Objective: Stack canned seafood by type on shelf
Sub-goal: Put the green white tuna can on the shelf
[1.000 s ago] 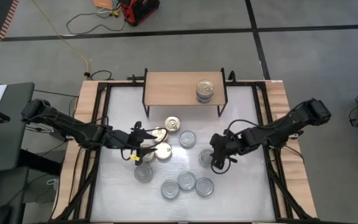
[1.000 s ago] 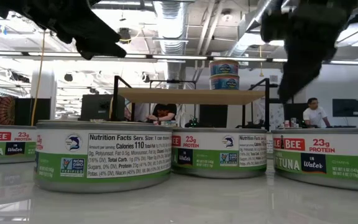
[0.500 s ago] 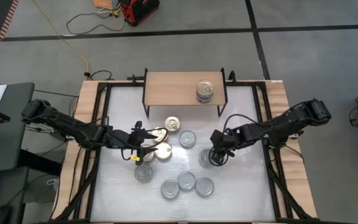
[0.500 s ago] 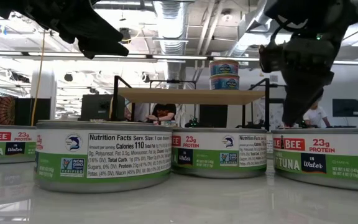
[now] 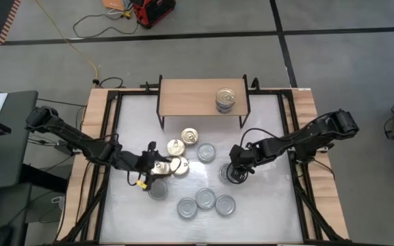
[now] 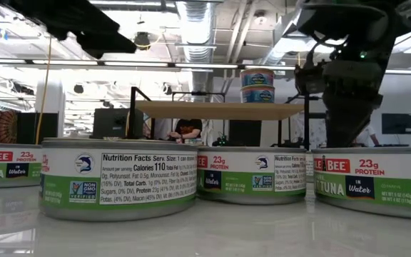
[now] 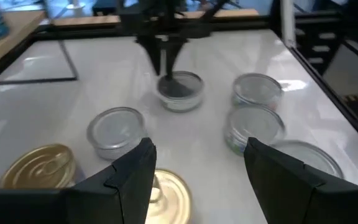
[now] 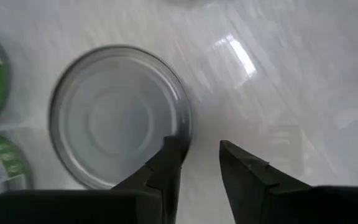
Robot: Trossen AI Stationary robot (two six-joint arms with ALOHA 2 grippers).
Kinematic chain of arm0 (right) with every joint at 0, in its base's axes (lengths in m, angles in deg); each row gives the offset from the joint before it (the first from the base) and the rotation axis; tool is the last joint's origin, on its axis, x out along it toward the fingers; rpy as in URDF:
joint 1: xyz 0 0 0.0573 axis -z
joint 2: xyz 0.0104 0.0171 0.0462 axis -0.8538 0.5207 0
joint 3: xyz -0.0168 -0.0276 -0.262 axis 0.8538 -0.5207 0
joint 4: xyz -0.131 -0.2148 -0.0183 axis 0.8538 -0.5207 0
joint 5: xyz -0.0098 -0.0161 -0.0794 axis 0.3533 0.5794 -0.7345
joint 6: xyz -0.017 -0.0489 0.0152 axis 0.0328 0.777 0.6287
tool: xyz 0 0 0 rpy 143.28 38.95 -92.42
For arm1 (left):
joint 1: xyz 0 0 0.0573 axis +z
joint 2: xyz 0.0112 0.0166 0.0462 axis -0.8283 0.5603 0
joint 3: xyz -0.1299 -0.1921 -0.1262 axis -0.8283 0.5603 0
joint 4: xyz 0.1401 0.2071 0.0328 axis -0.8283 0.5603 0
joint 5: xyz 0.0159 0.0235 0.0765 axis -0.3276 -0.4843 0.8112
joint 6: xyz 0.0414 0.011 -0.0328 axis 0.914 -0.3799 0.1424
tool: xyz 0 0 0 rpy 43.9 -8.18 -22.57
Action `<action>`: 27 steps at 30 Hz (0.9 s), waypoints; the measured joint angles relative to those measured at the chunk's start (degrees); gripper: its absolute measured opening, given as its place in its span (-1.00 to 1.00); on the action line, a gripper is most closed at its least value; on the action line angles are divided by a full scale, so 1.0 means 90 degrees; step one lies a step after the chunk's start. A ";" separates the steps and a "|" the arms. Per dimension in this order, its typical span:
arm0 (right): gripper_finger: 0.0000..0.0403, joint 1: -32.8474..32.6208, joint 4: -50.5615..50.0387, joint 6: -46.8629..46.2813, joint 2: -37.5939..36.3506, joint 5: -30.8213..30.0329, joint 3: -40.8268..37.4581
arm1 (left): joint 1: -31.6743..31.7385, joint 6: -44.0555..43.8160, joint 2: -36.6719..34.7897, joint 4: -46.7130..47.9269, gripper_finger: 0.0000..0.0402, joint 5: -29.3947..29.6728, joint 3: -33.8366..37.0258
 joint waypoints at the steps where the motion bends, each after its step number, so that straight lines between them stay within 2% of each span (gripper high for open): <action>1: -0.31 0.0023 0.0003 0.0000 0.0043 0.0007 0.0008 | -0.0066 0.0051 0.0000 0.0004 0.16 0.0002 0.0000; 7: -0.38 0.0114 -0.0057 0.0062 0.0124 0.0073 0.0020 | -0.0437 0.0252 0.0000 0.0000 0.16 0.0009 0.0000; 14: -0.66 0.0378 -0.0284 0.0121 0.0091 0.0278 0.0018 | -0.0690 0.0404 0.0000 0.0014 0.16 0.0010 0.0000; 21: -0.92 0.0645 -0.0599 0.0211 0.0153 0.0207 -0.0013 | -0.0750 0.0535 0.0000 0.0006 0.16 0.0010 0.0000; 24: -0.93 0.0745 -0.0815 0.0262 0.0199 0.0206 -0.0042 | -0.0750 0.0535 0.0000 0.0011 0.16 0.0012 0.0000; 27: -0.85 0.0831 -0.0750 0.0283 0.0273 0.0230 -0.0014 | -0.0750 0.0535 0.0000 0.0014 0.16 0.0035 0.0002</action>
